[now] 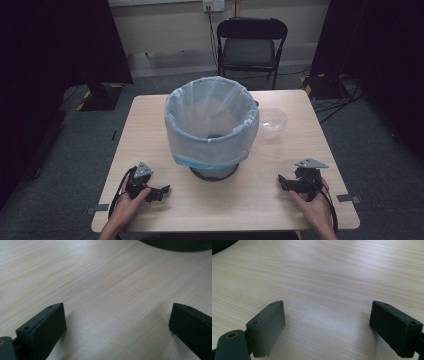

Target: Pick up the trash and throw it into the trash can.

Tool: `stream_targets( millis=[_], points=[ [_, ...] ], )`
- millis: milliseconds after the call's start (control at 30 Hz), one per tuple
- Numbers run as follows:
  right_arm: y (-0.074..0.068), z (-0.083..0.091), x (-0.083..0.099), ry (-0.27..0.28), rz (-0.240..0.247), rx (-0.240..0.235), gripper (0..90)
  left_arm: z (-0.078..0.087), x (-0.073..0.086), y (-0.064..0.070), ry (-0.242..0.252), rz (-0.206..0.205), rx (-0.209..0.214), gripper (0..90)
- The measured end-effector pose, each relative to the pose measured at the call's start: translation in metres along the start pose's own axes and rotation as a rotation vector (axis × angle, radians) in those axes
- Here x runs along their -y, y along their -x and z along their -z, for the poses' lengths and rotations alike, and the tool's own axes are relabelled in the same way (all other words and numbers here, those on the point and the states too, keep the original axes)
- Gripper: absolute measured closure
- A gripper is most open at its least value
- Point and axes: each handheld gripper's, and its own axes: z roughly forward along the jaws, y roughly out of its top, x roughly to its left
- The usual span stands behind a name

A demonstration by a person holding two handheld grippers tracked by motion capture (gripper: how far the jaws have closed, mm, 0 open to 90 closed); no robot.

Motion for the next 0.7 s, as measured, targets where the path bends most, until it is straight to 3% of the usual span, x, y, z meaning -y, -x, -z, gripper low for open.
stream_targets(
  millis=[233,367,433,533,600,700],
  points=[
    [0.000,0.001,0.000,-0.001,0.007,-0.010,14.0,0.000,0.000,0.000,-0.001,-0.001,0.000,0.4],
    [0.001,0.002,-0.007,-0.044,0.007,-0.032,19.7,0.000,0.000,0.000,-0.001,-0.001,0.000,0.4],
    [0.001,0.003,-0.013,-0.057,-0.004,-0.091,20.3,0.000,0.000,0.000,-0.001,-0.001,0.000,0.4],
    [-0.003,0.010,-0.028,-0.006,0.046,-0.098,18.9,0.000,0.000,0.000,-0.001,-0.001,0.000,0.4],
    [-0.003,0.010,-0.036,0.005,0.038,-0.122,18.1,0.000,0.000,0.000,-0.001,-0.001,0.000,0.4],
    [-0.001,0.007,-0.051,-0.004,0.046,-0.120,20.1,0.000,0.000,0.000,-0.001,-0.001,0.000,0.4]
  ],
)
